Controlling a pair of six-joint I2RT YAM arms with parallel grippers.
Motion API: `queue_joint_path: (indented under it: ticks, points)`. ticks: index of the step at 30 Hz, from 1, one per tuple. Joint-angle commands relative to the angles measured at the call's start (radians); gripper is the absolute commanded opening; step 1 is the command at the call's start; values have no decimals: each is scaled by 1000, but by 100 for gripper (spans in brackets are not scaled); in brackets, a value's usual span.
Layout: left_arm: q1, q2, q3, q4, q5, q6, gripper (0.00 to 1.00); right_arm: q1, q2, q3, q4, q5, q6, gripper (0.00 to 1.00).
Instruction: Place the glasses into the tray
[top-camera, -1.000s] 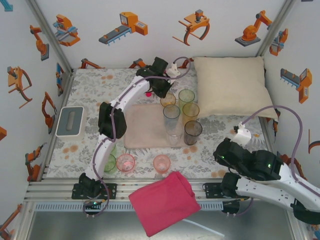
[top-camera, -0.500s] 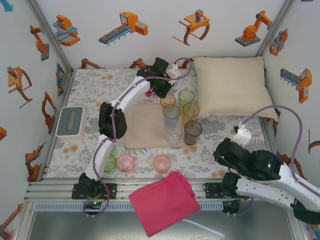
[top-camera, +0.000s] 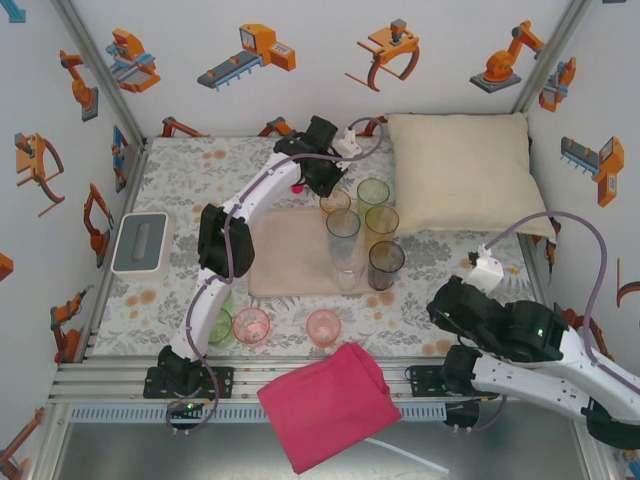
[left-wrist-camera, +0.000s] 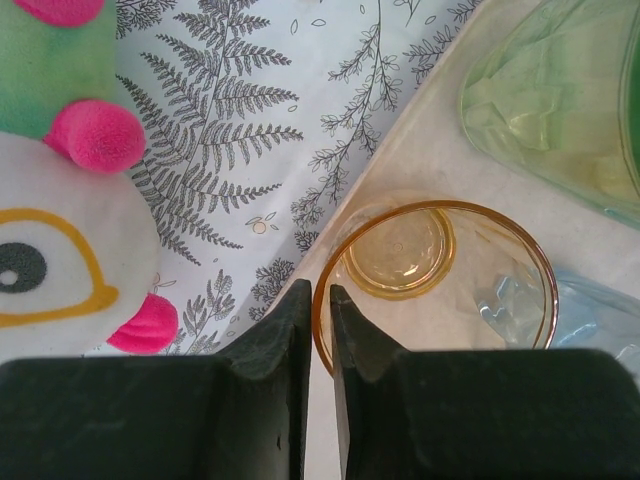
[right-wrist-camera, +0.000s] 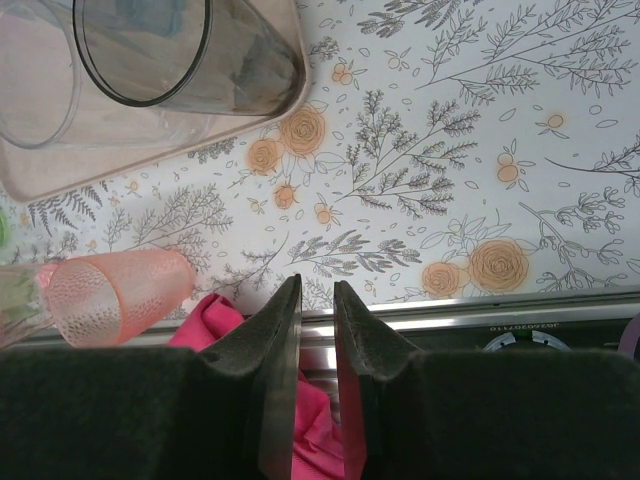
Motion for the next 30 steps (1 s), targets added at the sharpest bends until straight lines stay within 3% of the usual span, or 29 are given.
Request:
queue_joint_path:
  ticks: [1, 6, 20, 30]
  points:
    - [-8, 7, 34, -23, 0, 17, 25, 4, -12, 1, -24, 27, 19, 23]
    - [-8, 0, 33, -22, -2, 23, 39, 4, -12, 3, -23, 27, 19, 23]
    - [-7, -32, 77, -27, -38, 10, 51, 3, -21, 5, -12, 31, 11, 23]
    - [-3, -112, 90, -73, -32, -11, 76, 4, -47, -4, 23, 53, 11, 24]
